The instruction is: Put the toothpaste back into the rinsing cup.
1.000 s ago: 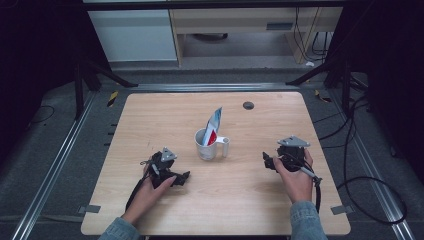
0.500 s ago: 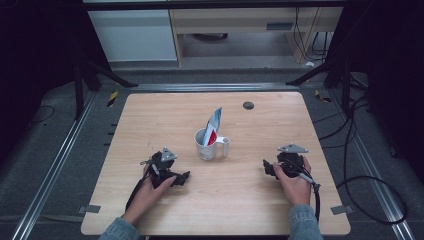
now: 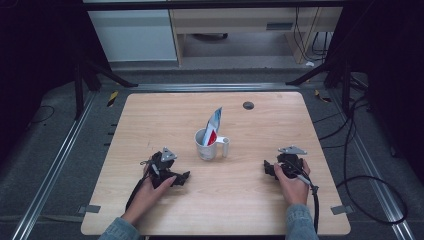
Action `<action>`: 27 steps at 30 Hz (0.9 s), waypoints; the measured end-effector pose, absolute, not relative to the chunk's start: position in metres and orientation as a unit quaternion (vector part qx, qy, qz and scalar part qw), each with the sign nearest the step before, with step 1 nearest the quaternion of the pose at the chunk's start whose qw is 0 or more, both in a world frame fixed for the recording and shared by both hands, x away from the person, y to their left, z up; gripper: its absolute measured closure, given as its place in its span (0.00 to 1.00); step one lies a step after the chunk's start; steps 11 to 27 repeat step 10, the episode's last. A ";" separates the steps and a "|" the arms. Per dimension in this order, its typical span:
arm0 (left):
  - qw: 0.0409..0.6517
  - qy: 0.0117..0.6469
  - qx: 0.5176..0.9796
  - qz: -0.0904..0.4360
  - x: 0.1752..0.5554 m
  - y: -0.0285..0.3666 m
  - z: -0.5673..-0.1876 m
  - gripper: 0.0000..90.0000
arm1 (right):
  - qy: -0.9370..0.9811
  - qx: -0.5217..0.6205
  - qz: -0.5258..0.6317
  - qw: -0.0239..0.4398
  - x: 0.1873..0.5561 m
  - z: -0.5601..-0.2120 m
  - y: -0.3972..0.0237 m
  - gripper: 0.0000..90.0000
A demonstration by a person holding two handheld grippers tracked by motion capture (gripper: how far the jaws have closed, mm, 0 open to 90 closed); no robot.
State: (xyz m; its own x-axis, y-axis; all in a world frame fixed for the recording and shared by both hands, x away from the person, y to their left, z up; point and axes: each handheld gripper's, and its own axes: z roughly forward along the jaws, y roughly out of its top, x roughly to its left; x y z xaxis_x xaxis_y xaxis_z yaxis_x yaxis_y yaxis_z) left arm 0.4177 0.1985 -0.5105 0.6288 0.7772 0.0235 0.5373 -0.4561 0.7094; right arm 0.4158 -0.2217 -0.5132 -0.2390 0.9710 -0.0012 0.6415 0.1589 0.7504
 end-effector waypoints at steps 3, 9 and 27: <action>0.342 0.394 0.835 0.175 0.418 0.198 -0.511 0.00 | 0.718 0.563 0.322 0.253 0.418 -0.514 -0.223 0.10; 0.343 0.394 0.835 0.175 0.418 0.198 -0.511 0.00 | 0.695 0.601 0.302 0.256 0.421 -0.514 -0.222 0.02; 0.343 0.394 0.835 0.175 0.418 0.198 -0.511 0.00 | 0.695 0.601 0.302 0.256 0.421 -0.514 -0.222 0.02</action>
